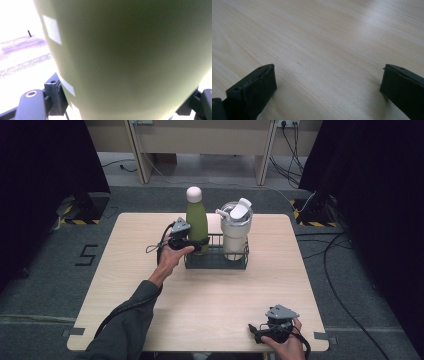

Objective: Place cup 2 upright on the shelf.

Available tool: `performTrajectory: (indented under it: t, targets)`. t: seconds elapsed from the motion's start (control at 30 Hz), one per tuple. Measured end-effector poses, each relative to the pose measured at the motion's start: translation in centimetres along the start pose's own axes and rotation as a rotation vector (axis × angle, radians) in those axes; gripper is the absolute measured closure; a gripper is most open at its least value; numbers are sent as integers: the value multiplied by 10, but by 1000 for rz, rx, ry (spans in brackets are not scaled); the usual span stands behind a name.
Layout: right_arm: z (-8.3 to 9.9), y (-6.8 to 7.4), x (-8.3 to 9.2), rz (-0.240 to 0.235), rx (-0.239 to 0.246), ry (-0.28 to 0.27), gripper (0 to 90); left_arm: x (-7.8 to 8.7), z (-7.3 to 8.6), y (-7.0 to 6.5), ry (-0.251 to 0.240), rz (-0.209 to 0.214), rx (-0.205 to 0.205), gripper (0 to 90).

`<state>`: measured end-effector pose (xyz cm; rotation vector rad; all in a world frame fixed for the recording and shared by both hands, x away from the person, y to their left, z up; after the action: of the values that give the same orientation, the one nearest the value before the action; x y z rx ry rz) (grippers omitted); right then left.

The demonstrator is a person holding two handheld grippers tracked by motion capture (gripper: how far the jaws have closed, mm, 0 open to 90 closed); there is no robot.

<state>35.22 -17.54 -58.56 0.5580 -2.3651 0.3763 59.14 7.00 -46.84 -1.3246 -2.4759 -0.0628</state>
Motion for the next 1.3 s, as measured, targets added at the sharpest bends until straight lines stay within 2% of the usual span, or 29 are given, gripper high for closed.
performTrajectory:
  t: [0.17,0.3,0.47,0.63,0.83,0.9,1.0,1.07,1.2,1.3]
  targets:
    - [0,0,0,0,5,-3,5,-2,5,1,18,-10,-20,203]
    - [0,0,0,-1,5,-2,5,-3,12,1,25,-12,-4,203]
    - [0,0,0,0,6,-4,5,-2,14,1,18,-10,-11,202]
    - [0,0,0,-1,5,-2,5,-2,16,-1,10,-20,-44,201]
    - [0,0,0,0,5,-3,5,-2,17,-1,-3,-16,-30,197]
    - [0,0,0,0,6,-3,5,-2,17,-1,-15,-7,-13,190]
    - [0,0,0,0,5,-3,5,-3,22,-2,-5,16,1,131]
    - [0,0,0,0,5,-3,5,-2,26,0,10,5,-11,140]
    - [0,0,0,0,6,-3,5,1,27,1,-4,9,18,148]
    - [0,0,0,0,4,-3,5,2,25,0,-12,11,23,147]
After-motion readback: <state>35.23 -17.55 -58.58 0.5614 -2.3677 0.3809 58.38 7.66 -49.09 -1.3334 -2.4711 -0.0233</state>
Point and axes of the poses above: each handheld gripper's, and its own axes: x roughly backward along the jaws, z roughly out of its underside, y roughly to its left, the point moved 9 cm from there along -x, roughly forward along the jaws, and after that the axes turned 10 degrees about z, right-handed, at the moved point
